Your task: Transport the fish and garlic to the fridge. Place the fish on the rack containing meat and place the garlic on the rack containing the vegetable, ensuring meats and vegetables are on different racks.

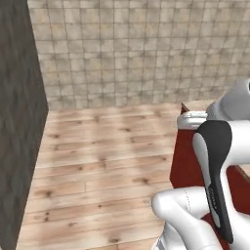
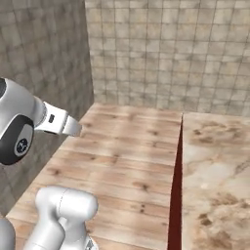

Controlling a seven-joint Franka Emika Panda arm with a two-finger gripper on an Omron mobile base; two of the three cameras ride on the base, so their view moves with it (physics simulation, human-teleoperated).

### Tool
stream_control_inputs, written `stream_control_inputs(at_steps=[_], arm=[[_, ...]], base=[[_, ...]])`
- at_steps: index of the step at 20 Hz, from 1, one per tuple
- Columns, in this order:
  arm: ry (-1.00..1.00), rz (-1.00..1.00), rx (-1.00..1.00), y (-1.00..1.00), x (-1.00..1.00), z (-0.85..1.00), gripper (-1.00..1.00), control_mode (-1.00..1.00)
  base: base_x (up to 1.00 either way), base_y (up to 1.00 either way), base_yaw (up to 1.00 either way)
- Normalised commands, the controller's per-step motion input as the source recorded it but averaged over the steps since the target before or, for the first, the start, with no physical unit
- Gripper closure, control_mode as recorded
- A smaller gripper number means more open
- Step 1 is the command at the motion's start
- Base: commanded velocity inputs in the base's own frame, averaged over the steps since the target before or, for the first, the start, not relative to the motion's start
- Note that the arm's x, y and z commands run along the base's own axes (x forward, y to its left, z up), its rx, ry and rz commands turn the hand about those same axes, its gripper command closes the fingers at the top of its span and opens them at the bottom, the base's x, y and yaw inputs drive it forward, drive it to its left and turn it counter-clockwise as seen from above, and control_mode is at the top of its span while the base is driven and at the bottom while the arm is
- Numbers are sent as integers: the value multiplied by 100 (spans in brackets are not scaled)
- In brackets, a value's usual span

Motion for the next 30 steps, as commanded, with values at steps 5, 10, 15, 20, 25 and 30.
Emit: stream_control_inputs(at_steps=[5, 10, 15, 20, 25, 30], arm=[[0, 0, 0, 0, 0, 0, -100, 100], [0, 0, 0, 0, 0, 0, -100, 100], [0, 0, 0, 0, 0, 0, -100, 100], [0, 0, 0, 0, 0, 0, -100, 100], [0, 0, 0, 0, 0, 0, -100, 100], [0, 0, 0, 0, 0, 0, -100, 100]], base=[[38, 20, -91], [99, 89, -55], [100, 100, -41], [100, 100, -44], [100, 100, -43], [98, 100, -31]])
